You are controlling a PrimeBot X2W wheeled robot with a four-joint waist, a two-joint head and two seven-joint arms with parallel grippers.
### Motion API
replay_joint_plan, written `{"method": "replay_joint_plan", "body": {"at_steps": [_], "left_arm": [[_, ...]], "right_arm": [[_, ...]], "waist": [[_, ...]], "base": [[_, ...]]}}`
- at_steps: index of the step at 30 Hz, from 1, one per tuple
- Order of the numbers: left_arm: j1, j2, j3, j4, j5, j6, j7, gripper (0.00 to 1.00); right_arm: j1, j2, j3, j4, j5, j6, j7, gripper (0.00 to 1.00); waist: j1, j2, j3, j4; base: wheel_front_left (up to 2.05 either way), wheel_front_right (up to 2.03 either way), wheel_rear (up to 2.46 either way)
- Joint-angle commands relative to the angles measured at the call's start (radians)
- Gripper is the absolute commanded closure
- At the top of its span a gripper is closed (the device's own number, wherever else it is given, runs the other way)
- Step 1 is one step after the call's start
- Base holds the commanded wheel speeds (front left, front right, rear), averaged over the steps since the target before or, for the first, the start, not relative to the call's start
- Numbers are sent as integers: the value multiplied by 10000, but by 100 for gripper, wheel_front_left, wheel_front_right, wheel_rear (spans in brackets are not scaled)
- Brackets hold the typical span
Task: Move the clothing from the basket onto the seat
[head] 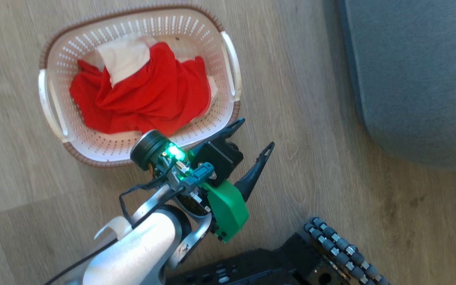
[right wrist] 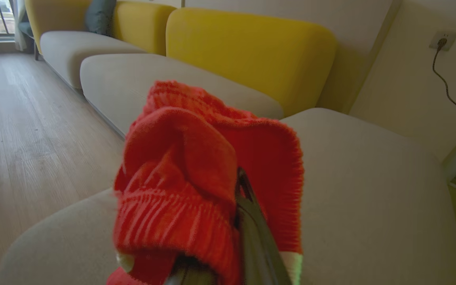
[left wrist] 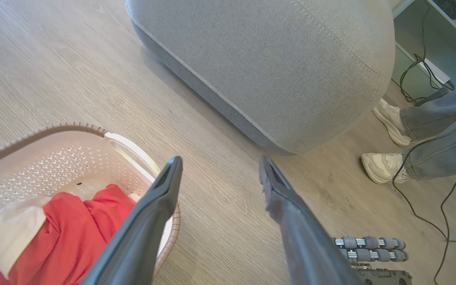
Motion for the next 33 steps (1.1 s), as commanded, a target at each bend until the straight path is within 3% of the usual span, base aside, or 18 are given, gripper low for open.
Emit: {"method": "replay_joint_plan", "body": {"at_steps": [1,7,8,9,10,16,21,30,33], "left_arm": [[-87,22,216,-446,112,28,39,0],[157,231,438,-630,151,406,131,0],[220,296,476,-668,142,450,145,0],[274,358,510,-703,131,486,163,0],[318,406,546,-733,112,521,182,0],[296,363,690,-819,17,678,138,0],[128,226,795,-581,-164,640,-53,0],[193,7,962,158,-655,530,-612,0],[301,-117,1154,541,-900,567,-1054,0]], "right_arm": [[336,-109,-288,-145,-178,69,-41,100],[1164,1239,-2001,126,-1625,69,-45,98],[1236,1446,-2185,96,-1828,69,-45,82],[1294,1639,-2324,70,-2022,69,-45,53],[1354,1816,-2423,110,-2212,69,-45,0],[1625,2167,-2615,284,-3055,69,-46,0],[1970,2164,-2159,192,-3412,69,-46,0],[3496,2184,-841,-271,-3049,69,-47,0],[4486,2152,-291,-1230,-2501,69,-47,0]], "waist": [[-2,1,306,75],[-2,1,451,10],[-2,1,418,-27],[-2,1,373,-71],[-2,1,313,-123],[-2,1,-190,-403],[-2,1,-722,-610],[-2,1,-1920,-761],[-2,1,-2545,-571]], "base": [[0,0,0],[0,0,0],[0,0,0],[0,0,0],[0,0,0],[0,0,0],[0,0,0],[0,0,0],[0,0,0]]}}
